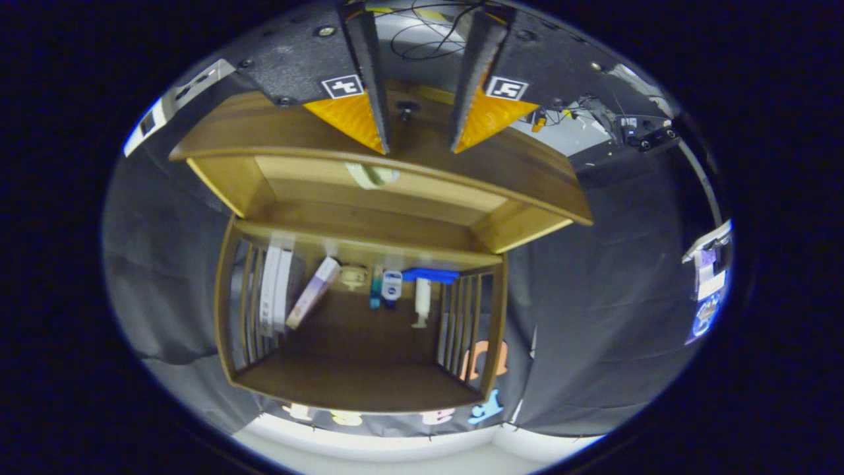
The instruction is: Pull open the drawer, take out the items inside it, and place them on the countertop above the cabinet.
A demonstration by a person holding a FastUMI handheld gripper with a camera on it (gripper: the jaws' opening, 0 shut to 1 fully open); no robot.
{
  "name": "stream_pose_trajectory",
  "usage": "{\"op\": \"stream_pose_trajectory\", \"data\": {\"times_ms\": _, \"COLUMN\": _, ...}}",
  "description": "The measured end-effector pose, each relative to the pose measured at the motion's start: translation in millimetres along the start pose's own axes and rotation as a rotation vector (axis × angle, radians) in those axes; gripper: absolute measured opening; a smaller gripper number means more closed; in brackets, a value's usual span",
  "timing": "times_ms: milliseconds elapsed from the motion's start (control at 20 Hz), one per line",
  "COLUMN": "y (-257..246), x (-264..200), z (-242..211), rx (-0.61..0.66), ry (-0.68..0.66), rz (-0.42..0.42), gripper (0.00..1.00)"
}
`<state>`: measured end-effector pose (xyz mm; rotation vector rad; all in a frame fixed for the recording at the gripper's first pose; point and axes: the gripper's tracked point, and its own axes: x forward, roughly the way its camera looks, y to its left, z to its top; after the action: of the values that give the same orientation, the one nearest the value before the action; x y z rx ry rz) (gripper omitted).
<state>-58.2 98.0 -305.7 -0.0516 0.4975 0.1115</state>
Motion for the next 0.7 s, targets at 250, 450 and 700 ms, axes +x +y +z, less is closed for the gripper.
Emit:
{"op": "stream_pose_trajectory", "data": {"times_ms": 250, "y": -12, "x": 7, "z": 31, "rx": 0.034, "ry": 0.02, "rz": 0.035, "gripper": 0.71}}
{"op": "stream_pose_trajectory", "data": {"times_ms": 450, "y": -28, "x": 23, "z": 44, "rx": 0.055, "ry": 0.071, "rz": 0.047, "gripper": 0.8}}
{"op": "stream_pose_trajectory", "data": {"times_ms": 700, "y": -51, "x": 55, "z": 49, "rx": 0.1, "ry": 0.166, "rz": 0.063, "gripper": 0.81}}
